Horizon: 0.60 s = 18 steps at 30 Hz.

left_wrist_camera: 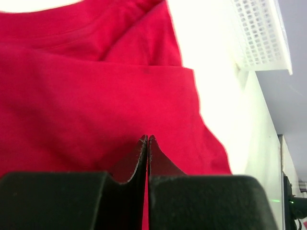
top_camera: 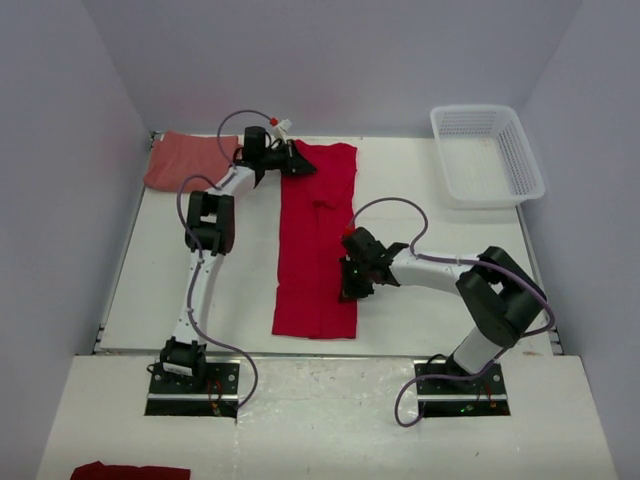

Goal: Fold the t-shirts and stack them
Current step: Rotate the tshirt 90 degrees, then grab the bottom of the folded rectangular tshirt with both arms

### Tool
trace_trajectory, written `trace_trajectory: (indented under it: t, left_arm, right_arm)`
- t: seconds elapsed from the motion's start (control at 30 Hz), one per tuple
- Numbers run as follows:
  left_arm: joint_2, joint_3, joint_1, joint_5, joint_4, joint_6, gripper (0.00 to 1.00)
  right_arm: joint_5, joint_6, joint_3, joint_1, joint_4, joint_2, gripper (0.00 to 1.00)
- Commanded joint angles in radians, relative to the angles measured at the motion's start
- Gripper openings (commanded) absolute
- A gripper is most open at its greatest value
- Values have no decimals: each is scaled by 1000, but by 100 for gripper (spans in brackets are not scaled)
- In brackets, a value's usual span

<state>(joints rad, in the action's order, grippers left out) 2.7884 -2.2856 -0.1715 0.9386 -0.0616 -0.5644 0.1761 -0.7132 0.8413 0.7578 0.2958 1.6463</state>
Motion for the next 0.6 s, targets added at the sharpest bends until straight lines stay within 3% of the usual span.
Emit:
trace_trajectory:
  t: [0.0, 0.1, 0.2, 0.27, 0.3, 0.37, 0.4, 0.43, 0.57]
  left_arm:
    - [-163, 9, -20, -1, -30, 15, 0]
    - [-229, 11, -25, -15, 2, 38, 0]
    - [-306, -3, -34, -63, 132, 116, 0]
    - [-358, 17, -39, -160, 264, 155, 5]
    - [-424, 41, -39, -287, 310, 172, 8]
    - [-515, 200, -40, -397, 391, 161, 9]
    - [-626, 280, -42, -516, 402, 137, 11]
    - [-689, 455, -46, -565, 396, 129, 11]
    - [-967, 837, -65, -708, 356, 95, 11]
  right_arm:
    - [-99, 95, 21, 50, 108, 17, 0]
    - [-136, 104, 50, 83, 126, -45, 0]
    - [-174, 106, 68, 90, 160, -146, 2]
    - [-222, 90, 76, 89, 216, -219, 10]
    - [-228, 86, 73, 89, 230, -242, 23]
    - [-245, 61, 44, 89, 262, -319, 44]
    - [-247, 48, 33, 89, 278, -342, 54]
    - [-241, 37, 22, 89, 289, -362, 56]
    - [-115, -63, -167, 89, 209, -489, 55]
